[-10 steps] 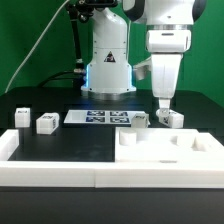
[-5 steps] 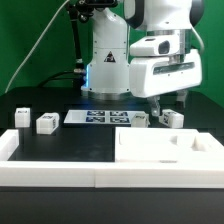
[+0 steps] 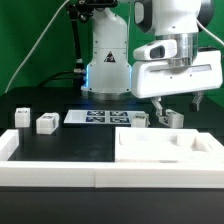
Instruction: Assemble one leg
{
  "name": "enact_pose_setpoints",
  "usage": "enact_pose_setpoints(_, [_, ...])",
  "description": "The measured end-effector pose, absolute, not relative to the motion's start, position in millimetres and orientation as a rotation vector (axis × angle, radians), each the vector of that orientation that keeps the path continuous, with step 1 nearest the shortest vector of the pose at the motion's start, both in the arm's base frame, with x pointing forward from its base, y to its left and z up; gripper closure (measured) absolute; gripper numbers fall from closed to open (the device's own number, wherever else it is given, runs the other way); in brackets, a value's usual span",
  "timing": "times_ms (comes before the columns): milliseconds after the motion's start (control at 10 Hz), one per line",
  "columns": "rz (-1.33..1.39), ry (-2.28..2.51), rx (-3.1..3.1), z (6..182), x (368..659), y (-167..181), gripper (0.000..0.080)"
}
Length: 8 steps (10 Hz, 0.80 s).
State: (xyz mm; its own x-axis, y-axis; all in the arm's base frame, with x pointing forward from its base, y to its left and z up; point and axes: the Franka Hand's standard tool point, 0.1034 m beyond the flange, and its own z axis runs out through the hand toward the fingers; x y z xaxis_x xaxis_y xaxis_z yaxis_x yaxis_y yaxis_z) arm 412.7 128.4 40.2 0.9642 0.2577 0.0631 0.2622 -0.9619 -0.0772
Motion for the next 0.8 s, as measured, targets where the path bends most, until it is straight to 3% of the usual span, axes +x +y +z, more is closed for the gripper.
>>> enact_pose_setpoints(200, [0.013,-0.409,-3.033,37.9,403.3,138.6,0.0150])
enact_pose_setpoints(800, [0.765,-0.437,-2.962,30.4,373.6,147.4,0.0150])
